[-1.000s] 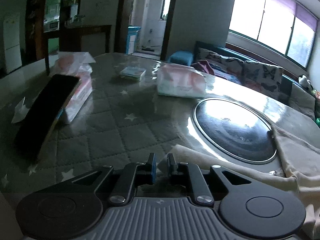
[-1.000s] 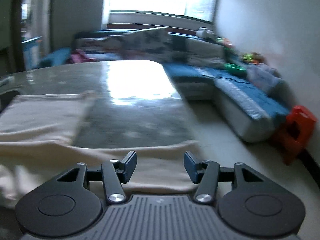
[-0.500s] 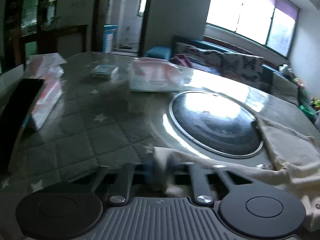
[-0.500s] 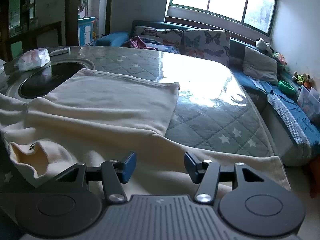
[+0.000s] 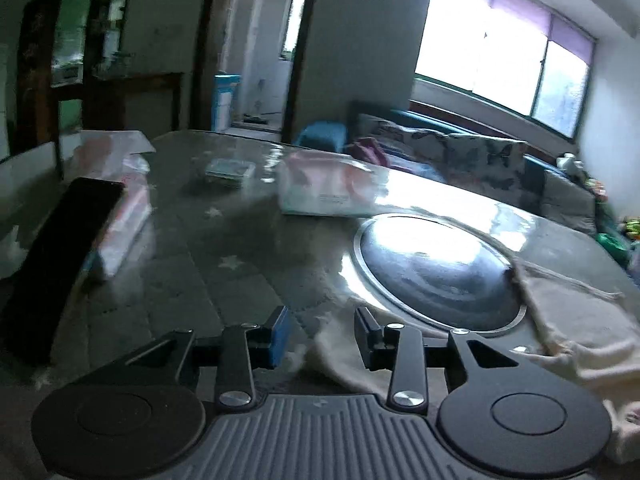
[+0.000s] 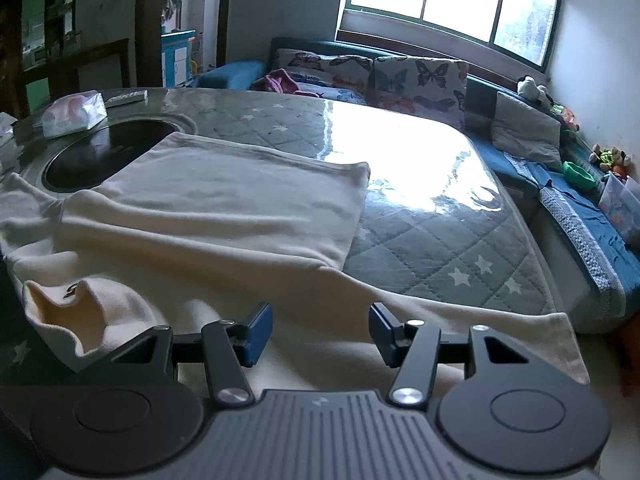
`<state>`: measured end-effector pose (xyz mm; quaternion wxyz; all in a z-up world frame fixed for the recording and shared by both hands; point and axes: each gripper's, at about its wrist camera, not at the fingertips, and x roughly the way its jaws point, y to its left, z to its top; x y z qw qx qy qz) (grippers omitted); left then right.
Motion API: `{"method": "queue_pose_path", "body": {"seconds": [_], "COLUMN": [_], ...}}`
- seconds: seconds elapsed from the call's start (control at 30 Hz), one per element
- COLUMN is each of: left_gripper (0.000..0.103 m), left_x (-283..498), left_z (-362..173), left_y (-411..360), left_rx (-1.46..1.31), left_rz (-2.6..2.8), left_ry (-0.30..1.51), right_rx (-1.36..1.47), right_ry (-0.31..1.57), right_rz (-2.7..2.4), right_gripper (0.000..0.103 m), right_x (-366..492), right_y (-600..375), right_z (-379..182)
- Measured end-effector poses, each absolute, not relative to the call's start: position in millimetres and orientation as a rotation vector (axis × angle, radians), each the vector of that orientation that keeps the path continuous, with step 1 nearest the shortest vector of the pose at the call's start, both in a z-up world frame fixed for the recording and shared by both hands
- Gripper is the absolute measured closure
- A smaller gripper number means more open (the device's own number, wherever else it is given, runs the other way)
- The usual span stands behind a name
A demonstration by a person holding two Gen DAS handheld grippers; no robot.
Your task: Fold clothes
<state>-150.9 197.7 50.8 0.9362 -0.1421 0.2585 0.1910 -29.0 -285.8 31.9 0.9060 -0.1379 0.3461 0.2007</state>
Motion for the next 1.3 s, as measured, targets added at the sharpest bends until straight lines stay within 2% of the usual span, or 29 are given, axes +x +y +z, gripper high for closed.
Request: {"method": "queue_pose_path", "body": {"seconds": [0.07, 0.27, 0.6, 0.73, 1.07, 1.27, 1.3], "left_gripper": [0.057, 0.057, 0.055, 0.056, 0.057, 0.056, 0.056], "left_x": [-143.3, -115.6, -107.4, -114.0, -119.3, -109.0, -106.5], "left_z": [50.5, 40.2, 27.6, 37.7, 73.0, 71.4, 68.3], "left_y": [192.7, 189.3, 181.7, 168.9, 65.3, -2.8, -11.7], "left_rx": [-0.271, -0.239, -0.1, -0.107, -0.135, -0.081, -0.061], "left_rz": [0.379, 0.379, 0.478, 0.447, -0.023, -0.352, -0.374], "left_ry": [0.54, 0.599, 0.666, 0.655, 0.587, 0.623, 0.641], "right_rx": [-0.287, -0.288, -0.351, -0.395, -0.41, -0.431, -0.44], "right_ry": [0.711, 0.702, 0.71, 0.721, 0.7, 0.718, 0.72], "right_rz": [0.427, 0.499, 0.632, 0.668, 0.712, 0.793, 0.8], "right_gripper": [0.049, 0.048, 0.048, 0.048, 0.051, 0.059, 0.063], "right_x": [-29.7, -36.6, -61.2, -70.3, -81.2, -82.2, -82.2], "right_y": [-282.5, -268.8, -244.7, -239.5, -238.3, -228.0, -226.0], "right_z": [33.5, 39.8, 35.5, 30.7, 43.8, 43.4, 41.9]}}
